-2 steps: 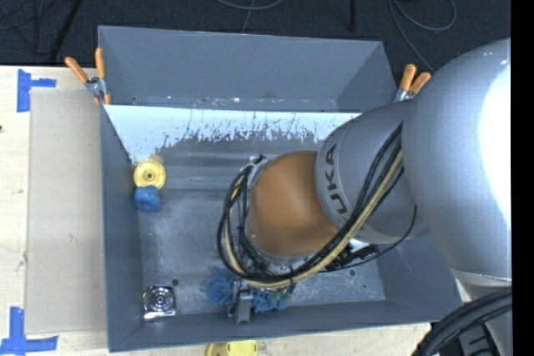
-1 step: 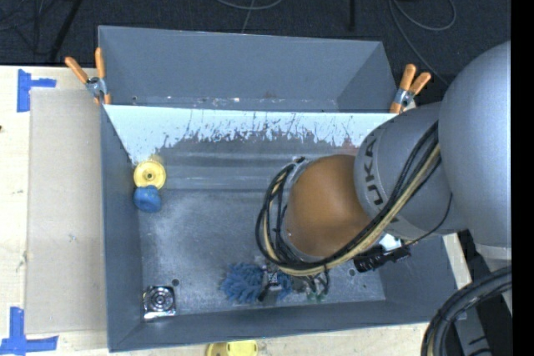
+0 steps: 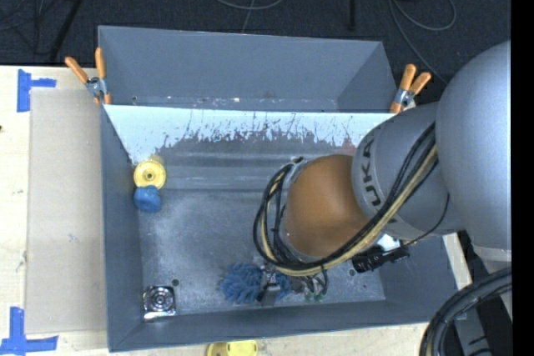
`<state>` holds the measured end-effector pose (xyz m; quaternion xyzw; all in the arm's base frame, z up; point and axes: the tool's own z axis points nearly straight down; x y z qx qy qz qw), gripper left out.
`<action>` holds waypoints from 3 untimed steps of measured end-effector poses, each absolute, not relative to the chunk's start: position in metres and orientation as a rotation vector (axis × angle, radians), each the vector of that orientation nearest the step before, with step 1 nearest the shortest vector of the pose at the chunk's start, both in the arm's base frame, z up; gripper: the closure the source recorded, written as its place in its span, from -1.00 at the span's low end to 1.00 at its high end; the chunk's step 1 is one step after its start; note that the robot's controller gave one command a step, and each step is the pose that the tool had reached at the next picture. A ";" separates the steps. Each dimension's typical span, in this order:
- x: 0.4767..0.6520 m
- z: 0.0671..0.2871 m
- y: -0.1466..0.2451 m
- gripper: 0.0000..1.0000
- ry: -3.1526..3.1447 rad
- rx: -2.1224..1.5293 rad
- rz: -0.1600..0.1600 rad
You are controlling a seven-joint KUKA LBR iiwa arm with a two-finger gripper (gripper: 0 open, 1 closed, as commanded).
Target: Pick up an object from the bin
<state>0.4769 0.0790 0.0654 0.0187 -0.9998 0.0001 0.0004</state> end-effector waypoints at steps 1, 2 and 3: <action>0.553 0.176 0.093 1.00 -3.141 -0.067 0.000; 0.553 0.176 0.093 1.00 -3.141 -0.066 0.000; 0.577 0.334 0.060 1.00 -3.146 -0.048 0.000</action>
Offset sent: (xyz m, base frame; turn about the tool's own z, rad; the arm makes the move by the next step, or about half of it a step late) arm 0.0000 0.0000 0.0000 0.0000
